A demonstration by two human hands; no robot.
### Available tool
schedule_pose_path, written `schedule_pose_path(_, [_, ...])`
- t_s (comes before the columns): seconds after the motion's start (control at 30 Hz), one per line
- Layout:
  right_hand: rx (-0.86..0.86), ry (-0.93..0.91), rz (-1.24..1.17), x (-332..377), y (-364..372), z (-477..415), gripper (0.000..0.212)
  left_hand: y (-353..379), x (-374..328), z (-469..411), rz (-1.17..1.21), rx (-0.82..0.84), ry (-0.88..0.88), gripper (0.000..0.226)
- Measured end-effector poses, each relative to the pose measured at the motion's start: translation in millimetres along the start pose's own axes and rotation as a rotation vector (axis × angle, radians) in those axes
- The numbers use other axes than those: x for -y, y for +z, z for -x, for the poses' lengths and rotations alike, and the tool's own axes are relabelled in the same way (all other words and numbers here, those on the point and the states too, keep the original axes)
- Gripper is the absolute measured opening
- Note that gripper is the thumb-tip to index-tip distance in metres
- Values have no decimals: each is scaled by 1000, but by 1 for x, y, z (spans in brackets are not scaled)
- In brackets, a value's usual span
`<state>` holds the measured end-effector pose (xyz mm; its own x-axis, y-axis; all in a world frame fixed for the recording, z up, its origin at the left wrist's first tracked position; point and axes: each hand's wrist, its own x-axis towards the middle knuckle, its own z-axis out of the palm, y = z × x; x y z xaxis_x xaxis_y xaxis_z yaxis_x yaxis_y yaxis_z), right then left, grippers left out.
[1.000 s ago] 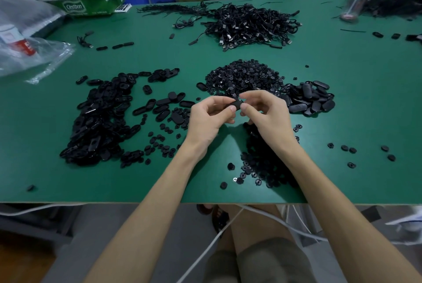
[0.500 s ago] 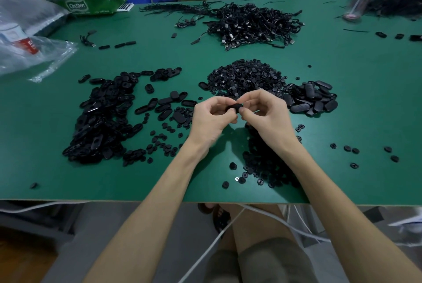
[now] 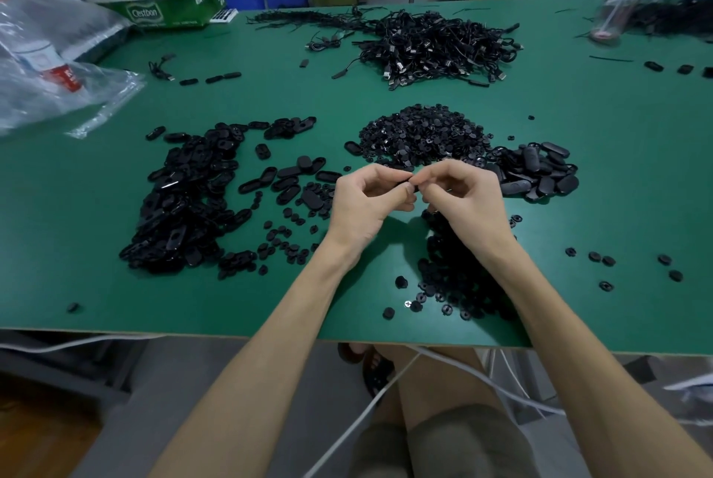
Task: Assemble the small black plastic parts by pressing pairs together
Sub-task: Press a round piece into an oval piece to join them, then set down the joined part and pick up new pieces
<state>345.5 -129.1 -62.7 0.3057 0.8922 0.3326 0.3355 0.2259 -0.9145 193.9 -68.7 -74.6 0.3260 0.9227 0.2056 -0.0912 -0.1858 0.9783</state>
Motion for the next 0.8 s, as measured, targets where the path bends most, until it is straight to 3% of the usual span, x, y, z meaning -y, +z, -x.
schedule_pose_path(0.13, [-74,11,-9,-2,-2,-2,18,8,-4,0,-302,-1,165,16])
schedule_pose_path(0.3, [-430,148,-56,-15,-13,-13,31,6,-10,3,-577,-14,343,17])
schedule_pose_path(0.4, [-545,291,-160,-21,-20,-16,37,-13,-17,0,-482,-45,238,16])
schedule_pose_path(0.53, [-478,310,-112,-19,-20,-15,65,-51,-28,-12,-338,-95,-39,19])
schedule_pose_path(0.6, [-404,291,-122,-14,-16,-12,77,-70,-31,-17,-548,-52,-110,20])
schedule_pose_path(0.67, [-367,281,-139,-13,-13,-11,78,-83,-35,-19,-905,16,-106,20])
schedule_pose_path(0.73, [-376,277,-124,-13,-13,-12,70,-91,-38,-18,-1166,5,-36,20])
schedule_pose_path(0.8, [-377,277,-103,-14,-14,-11,57,-100,-46,-18,-1277,-76,15,15])
